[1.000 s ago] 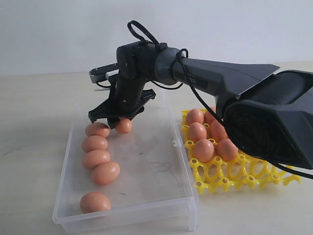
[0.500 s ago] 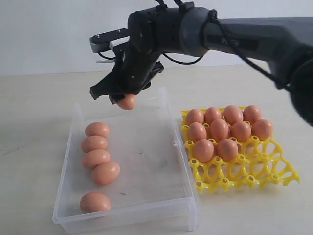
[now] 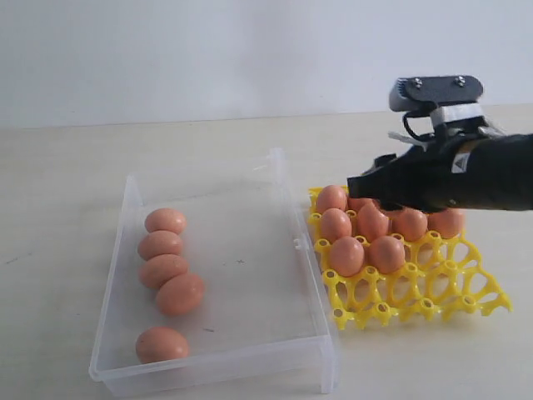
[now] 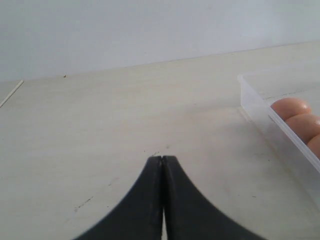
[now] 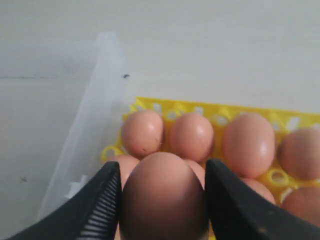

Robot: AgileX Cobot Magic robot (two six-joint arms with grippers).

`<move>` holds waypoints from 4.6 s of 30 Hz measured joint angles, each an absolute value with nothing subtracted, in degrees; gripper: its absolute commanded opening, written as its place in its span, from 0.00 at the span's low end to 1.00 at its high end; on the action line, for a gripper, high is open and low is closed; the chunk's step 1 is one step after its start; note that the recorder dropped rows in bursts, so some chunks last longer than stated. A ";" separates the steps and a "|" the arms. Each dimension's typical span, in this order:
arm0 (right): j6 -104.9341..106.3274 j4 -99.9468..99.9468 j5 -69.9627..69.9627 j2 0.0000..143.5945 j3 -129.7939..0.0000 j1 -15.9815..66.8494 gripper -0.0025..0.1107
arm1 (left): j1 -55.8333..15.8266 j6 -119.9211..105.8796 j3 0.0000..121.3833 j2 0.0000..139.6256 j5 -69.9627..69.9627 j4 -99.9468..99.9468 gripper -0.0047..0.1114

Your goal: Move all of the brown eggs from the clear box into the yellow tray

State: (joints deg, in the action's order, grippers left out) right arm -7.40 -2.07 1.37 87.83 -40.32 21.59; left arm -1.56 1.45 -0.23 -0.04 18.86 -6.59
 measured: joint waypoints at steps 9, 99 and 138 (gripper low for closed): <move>-7.89 -3.67 7.55 87.83 -33.15 18.87 0.02 | -1.56 1.45 -0.23 -0.04 18.86 -6.59 0.04; -3.20 0.77 -15.81 67.29 -55.31 27.51 0.02 | -1.56 1.45 -0.23 -0.04 18.86 -6.59 0.04; -5.07 -2.98 -38.93 114.97 -88.98 45.20 0.48 | -1.56 1.45 -0.23 -0.04 18.86 -6.59 0.04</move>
State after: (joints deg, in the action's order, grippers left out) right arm -5.07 -2.98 -38.93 114.97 -88.98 45.20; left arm -1.56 1.45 -0.23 -0.04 18.86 -6.59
